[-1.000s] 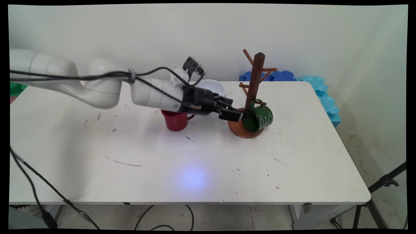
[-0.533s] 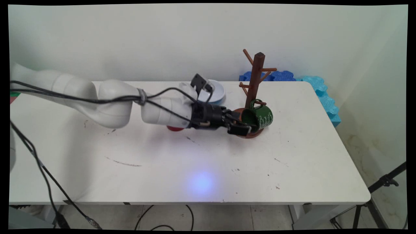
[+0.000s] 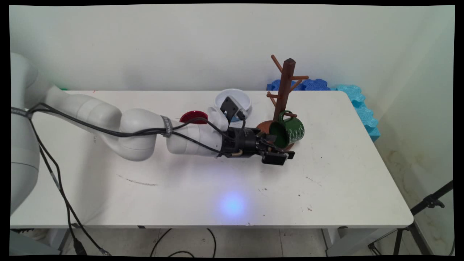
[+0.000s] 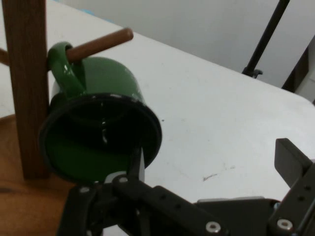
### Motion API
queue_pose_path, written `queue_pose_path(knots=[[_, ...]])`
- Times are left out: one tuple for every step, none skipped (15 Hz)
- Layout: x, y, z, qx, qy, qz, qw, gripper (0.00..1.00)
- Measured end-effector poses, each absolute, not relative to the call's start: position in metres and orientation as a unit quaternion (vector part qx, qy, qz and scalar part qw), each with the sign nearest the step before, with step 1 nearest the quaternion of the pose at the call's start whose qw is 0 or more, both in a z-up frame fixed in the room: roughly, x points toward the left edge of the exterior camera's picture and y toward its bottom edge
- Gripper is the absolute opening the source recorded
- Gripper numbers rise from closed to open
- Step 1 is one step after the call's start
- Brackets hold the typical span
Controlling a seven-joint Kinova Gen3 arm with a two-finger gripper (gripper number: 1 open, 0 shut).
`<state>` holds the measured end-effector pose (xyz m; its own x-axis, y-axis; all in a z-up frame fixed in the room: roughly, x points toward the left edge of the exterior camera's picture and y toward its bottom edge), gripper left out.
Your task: Pick up the green mug from the rack
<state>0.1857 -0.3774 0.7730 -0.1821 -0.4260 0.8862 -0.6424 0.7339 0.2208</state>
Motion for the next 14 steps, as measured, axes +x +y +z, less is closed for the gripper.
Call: queue_pose_path(knots=[[0.185,-0.378,0.769,0.35,-0.763,0.106,0.533,1.0],[0.184,-0.378,0.766,0.35,-0.764,0.109,0.532,1.0],[0.183,-0.379,0.762,0.349,-0.764,0.113,0.53,1.0],[0.182,-0.38,0.759,0.349,-0.764,0.117,0.53,1.0],[0.181,-0.38,0.756,0.347,-0.765,0.12,0.53,1.0],[0.18,-0.381,0.753,0.345,-0.765,0.123,0.53,1.0],[0.178,-0.382,0.752,0.342,-0.764,0.126,0.532,1.0],[0.176,-0.383,0.749,0.34,-0.764,0.129,0.533,1.0],[0.175,-0.384,0.747,0.34,-0.763,0.133,0.534,1.0],[0.173,-0.386,0.745,0.34,-0.762,0.136,0.534,1.0],[0.172,-0.388,0.743,0.34,-0.761,0.139,0.535,1.0],[0.17,-0.39,0.741,0.339,-0.76,0.143,0.536,1.0],[0.168,-0.392,0.74,0.339,-0.758,0.145,0.537,1.0],[0.166,-0.394,0.738,0.338,-0.757,0.148,0.539,1.0]])
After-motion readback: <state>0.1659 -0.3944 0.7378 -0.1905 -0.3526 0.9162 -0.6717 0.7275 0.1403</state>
